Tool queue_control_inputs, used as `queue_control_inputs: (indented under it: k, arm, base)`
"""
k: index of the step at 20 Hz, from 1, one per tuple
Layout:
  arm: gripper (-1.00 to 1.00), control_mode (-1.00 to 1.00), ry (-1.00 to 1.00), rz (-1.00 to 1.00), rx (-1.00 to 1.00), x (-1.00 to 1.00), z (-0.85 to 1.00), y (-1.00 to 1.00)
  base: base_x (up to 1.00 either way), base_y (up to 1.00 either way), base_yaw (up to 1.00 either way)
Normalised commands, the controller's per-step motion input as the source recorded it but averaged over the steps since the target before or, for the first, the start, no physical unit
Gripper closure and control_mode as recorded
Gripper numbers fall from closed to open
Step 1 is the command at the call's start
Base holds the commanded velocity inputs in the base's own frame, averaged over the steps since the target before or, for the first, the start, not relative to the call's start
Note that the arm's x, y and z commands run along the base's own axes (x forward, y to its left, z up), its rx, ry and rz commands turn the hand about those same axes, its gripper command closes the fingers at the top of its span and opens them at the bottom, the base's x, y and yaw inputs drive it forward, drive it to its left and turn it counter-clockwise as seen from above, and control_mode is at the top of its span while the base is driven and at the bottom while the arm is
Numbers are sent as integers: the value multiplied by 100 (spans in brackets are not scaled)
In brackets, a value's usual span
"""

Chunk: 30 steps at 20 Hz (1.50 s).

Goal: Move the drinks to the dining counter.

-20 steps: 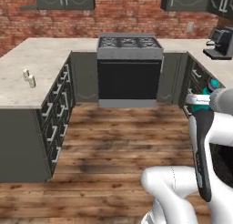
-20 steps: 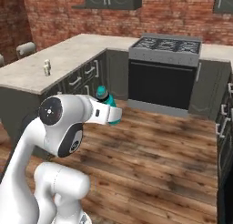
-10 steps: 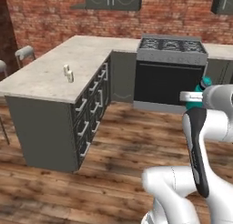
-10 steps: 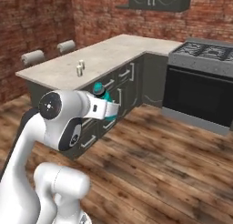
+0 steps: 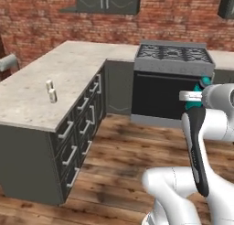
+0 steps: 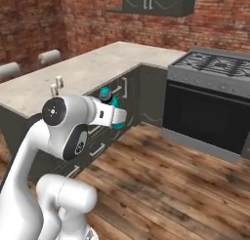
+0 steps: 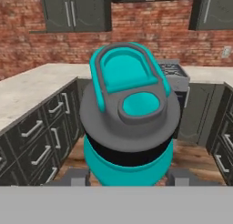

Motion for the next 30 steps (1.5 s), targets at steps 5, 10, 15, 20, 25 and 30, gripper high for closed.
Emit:
queue_control_inputs:
  k: [5, 10, 15, 20, 25, 30]
  arm:
    - [100, 100, 0, 0, 0, 0, 0, 0]
    - [100, 100, 0, 0, 0, 0, 0, 0]
    - [100, 100, 0, 0, 0, 0, 0, 0]
    - [100, 100, 0, 0, 0, 0, 0, 0]
    - [100, 100, 0, 0, 0, 0, 0, 0]
    - [100, 100, 0, 0, 0, 0, 0, 0]
  base:
    - [100, -42, 0]
    - [100, -42, 0]
    - [100, -44, 0]
    - [100, -26, 24]
    - [98, -17, 59]
    - [75, -19, 65]
